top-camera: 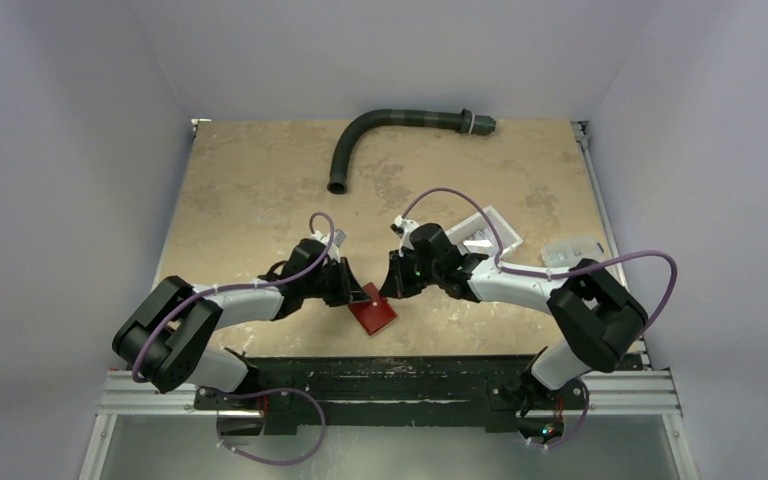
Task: Put the credit cards into the card holder
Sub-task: Close the card holder at the center of the board.
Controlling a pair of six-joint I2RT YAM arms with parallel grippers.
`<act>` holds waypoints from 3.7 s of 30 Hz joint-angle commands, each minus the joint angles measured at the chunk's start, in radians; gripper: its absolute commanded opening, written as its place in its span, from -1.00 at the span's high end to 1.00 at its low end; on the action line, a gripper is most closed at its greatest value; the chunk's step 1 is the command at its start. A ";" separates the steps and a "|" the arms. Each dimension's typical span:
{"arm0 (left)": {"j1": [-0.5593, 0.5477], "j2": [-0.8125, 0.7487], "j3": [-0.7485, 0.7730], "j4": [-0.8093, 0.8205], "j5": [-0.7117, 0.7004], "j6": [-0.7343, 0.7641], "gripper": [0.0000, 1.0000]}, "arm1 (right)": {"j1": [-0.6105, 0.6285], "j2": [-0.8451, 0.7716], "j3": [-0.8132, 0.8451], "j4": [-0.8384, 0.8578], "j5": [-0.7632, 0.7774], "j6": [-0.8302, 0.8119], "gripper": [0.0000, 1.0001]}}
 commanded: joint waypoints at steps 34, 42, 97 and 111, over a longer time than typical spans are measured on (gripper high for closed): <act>0.006 -0.010 -0.083 0.076 -0.032 -0.032 1.00 | 0.002 0.095 0.028 -0.023 -0.003 0.074 1.00; 0.006 -0.014 -0.085 0.077 -0.033 -0.033 1.00 | -0.002 0.098 0.023 -0.007 0.004 0.097 1.00; 0.005 -0.003 -0.092 0.091 -0.030 -0.033 1.00 | 0.015 0.121 0.006 0.051 -0.174 0.037 1.00; 0.006 0.009 -0.094 0.100 -0.031 -0.038 1.00 | 0.015 0.180 0.030 0.043 -0.173 0.006 1.00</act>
